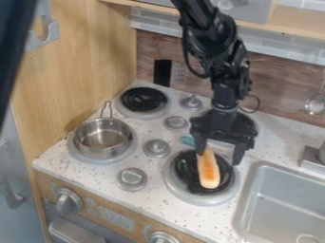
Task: Move the bread to the top right burner
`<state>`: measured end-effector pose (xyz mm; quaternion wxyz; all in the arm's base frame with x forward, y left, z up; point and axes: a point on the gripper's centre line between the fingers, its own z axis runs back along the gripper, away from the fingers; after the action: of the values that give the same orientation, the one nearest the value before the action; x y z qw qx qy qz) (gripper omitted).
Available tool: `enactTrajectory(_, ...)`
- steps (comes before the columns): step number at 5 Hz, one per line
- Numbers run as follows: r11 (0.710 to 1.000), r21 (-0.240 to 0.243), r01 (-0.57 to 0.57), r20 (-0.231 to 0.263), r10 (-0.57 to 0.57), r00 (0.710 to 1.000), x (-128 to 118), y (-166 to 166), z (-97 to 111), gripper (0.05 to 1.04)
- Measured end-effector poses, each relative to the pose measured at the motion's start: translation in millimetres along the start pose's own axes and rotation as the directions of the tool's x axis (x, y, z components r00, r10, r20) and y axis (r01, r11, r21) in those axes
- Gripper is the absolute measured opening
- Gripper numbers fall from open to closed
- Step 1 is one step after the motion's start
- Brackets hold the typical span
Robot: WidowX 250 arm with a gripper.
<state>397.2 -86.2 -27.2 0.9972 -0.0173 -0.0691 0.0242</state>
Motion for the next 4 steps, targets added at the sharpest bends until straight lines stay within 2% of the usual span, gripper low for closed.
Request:
enactTrajectory(1,0.998,0.047,-0.035,-0.069,0.038,0.997,3,3,-26,0.999)
enactTrajectory(2,0.997,0.056,-0.047,-0.097,0.052,0.994,7,2,-36,0.999)
enactTrajectory(3,0.999,0.039,-0.013,-0.088,0.016,0.996,5,1,-38,0.942)
enactTrajectory(4,0.996,0.005,0.089,-0.05,-0.089,0.995,-6,3,-34,0.746)
